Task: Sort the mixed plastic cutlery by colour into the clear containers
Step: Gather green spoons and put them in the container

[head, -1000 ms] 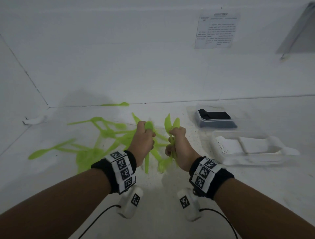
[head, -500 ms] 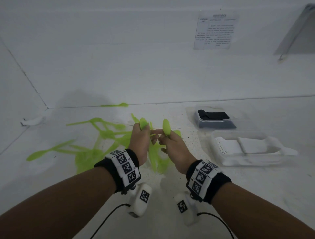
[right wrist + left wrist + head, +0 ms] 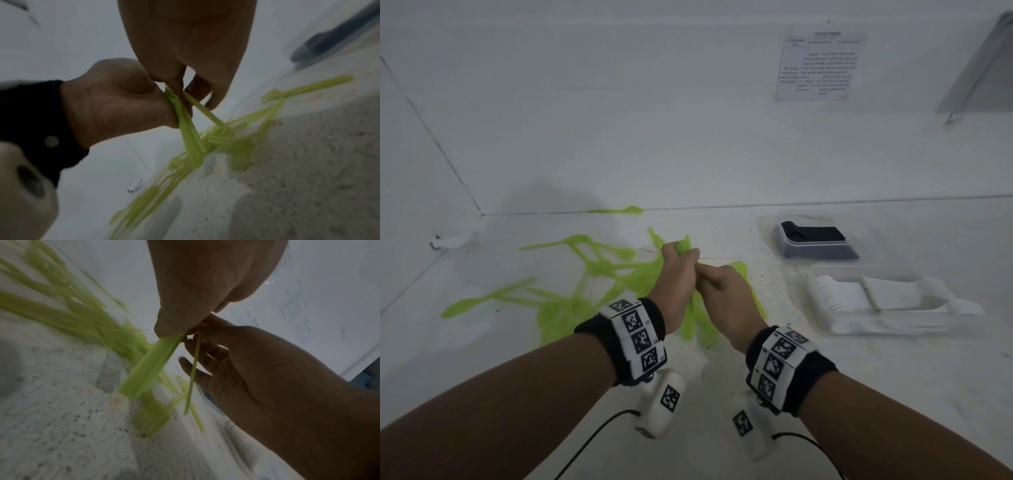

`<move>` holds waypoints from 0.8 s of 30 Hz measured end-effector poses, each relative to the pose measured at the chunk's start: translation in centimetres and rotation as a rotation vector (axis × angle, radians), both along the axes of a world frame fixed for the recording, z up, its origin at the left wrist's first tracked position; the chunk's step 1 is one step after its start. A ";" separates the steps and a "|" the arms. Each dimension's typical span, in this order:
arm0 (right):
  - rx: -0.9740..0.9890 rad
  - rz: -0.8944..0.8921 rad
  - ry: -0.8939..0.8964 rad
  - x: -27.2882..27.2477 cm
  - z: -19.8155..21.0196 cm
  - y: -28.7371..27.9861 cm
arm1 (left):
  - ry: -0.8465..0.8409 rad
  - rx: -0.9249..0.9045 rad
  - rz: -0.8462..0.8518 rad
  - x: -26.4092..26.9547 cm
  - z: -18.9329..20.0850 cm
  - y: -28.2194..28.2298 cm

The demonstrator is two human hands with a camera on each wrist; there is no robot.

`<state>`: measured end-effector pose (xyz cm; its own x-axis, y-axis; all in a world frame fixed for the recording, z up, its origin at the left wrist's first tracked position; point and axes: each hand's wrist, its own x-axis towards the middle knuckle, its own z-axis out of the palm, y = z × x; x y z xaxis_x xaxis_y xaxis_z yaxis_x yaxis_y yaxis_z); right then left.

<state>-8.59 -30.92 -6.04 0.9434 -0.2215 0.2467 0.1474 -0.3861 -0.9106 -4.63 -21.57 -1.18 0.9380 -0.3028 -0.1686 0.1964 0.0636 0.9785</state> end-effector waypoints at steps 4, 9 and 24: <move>0.019 -0.018 0.039 0.3 -0.5 -0.1 | -0.052 0.058 -0.020 0.1 -0.5 0.7; 0.144 0.010 0.055 -0.5 1.6 0.1 | -0.084 0.082 0.018 0.2 -0.3 1.5; 0.200 0.027 -0.018 -0.7 3.4 -1.7 | -0.375 0.376 -0.411 -0.4 0.9 4.6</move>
<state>-9.32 -32.67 -2.60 0.9455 -0.2427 0.2171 0.1721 -0.1935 -0.9659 -5.03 -16.97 -0.31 0.7746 -0.6323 -0.0172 -0.2260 -0.3022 0.9261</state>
